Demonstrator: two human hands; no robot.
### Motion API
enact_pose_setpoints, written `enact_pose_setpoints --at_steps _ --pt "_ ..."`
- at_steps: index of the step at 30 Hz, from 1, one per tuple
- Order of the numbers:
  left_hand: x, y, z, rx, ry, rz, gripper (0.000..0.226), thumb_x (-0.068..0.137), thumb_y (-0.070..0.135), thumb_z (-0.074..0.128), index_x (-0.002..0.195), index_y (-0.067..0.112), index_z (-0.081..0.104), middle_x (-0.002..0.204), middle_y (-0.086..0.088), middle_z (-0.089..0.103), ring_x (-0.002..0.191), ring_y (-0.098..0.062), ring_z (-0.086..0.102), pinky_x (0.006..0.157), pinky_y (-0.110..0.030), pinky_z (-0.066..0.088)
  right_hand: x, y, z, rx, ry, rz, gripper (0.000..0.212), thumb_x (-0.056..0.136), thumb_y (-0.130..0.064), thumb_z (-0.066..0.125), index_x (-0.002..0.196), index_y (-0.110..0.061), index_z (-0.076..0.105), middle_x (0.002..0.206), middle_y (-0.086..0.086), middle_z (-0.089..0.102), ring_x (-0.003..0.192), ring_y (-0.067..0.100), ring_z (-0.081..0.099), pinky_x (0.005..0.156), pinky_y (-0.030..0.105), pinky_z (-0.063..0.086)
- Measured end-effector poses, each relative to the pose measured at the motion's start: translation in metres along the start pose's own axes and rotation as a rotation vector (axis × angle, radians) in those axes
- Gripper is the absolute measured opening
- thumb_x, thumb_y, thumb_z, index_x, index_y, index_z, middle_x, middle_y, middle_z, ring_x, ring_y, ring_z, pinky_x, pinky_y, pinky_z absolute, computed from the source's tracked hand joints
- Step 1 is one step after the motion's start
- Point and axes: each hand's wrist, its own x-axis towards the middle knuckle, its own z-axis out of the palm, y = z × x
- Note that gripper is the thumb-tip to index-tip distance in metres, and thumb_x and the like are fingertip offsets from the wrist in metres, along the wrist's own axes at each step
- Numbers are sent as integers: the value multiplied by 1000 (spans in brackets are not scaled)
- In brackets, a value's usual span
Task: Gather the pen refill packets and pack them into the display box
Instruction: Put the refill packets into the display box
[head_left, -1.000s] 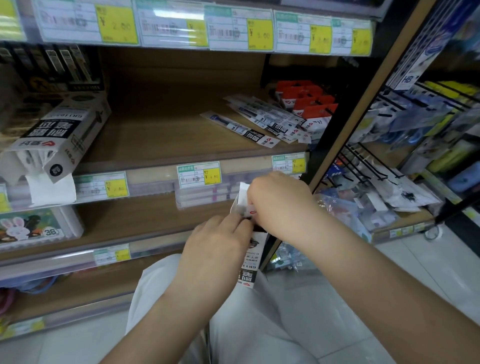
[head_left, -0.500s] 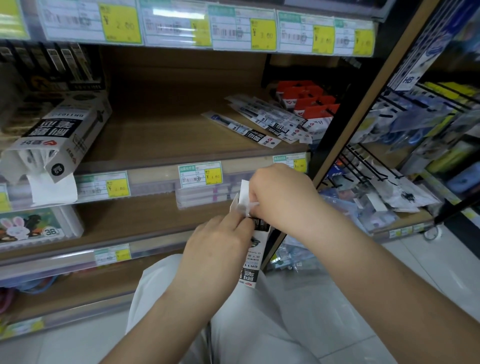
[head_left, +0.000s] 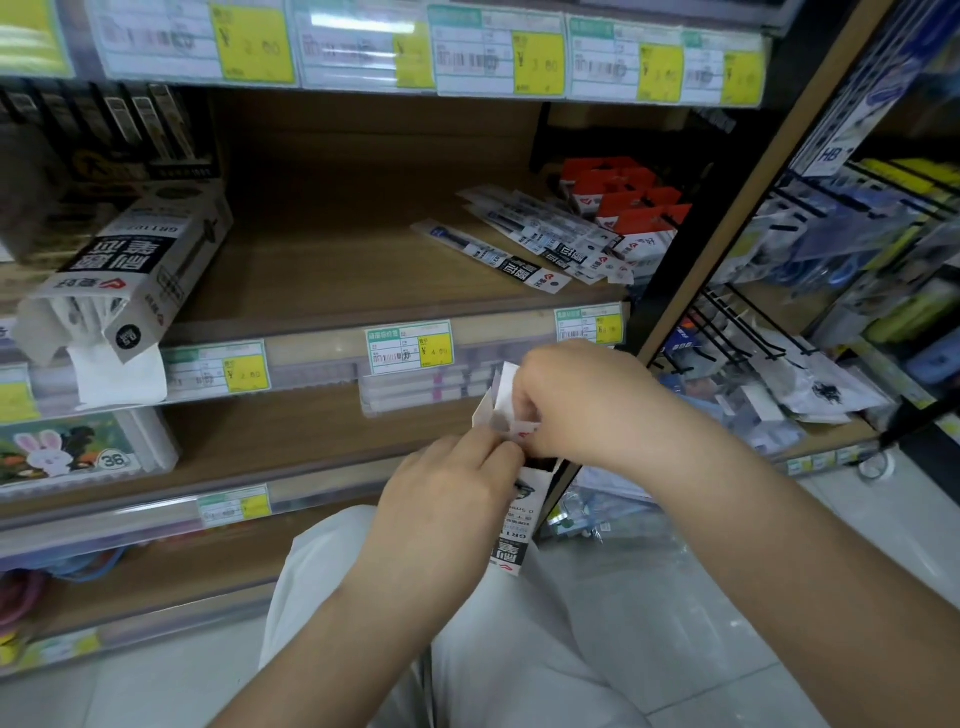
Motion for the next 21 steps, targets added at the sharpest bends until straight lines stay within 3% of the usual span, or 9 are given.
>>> enact_pose_setpoints --at_steps 3,5,7,10,15,19,21 --pt "4 1 1 13 2 23 14 65 16 67 79 15 63 79 -1 62 57 -26 57 47 -29 43 -3 -4 -5 -133 12 54 15 84 -16 63 99 -17 59 78 0 41 82 23 40 66 31 35" --pt "5 1 3 16 4 32 14 64 14 69 77 15 64 79 -2 62 57 -26 57 47 -29 42 -4 -8 -6 -149 -16 77 26 86 -9 57 112 -13 57 95 5 50 89 25 44 68 32 33" --pt "6 1 5 15 6 38 22 60 10 78 75 15 63 76 -3 61 56 -26 56 47 -28 38 -3 -10 -5 -146 -9 66 29 87 -6 51 115 -11 55 114 7 53 108 26 47 71 33 32" --pt "6 2 6 27 -5 33 34 52 8 85 76 15 63 78 -4 63 55 -25 54 49 -26 30 -2 -14 2 -152 -7 72 32 90 -10 47 121 -11 54 123 7 51 120 26 40 77 35 35" --pt "9 2 11 44 5 15 31 56 7 84 78 13 64 82 -6 63 54 -26 52 48 -27 27 -1 -14 12 -152 21 93 28 91 -14 47 118 -12 58 124 7 47 122 27 35 88 36 36" --pt "13 2 8 1 6 15 40 49 14 88 80 13 63 81 -4 62 53 -27 56 41 -27 35 -1 -11 11 -105 10 94 27 87 -8 53 113 -9 57 116 8 46 115 28 42 73 33 34" --pt "14 1 2 3 -1 33 45 41 17 89 78 14 63 78 -3 62 51 -26 57 39 -26 37 -2 -10 10 -100 38 81 9 84 -3 54 91 -8 57 95 6 45 99 29 51 66 31 34"
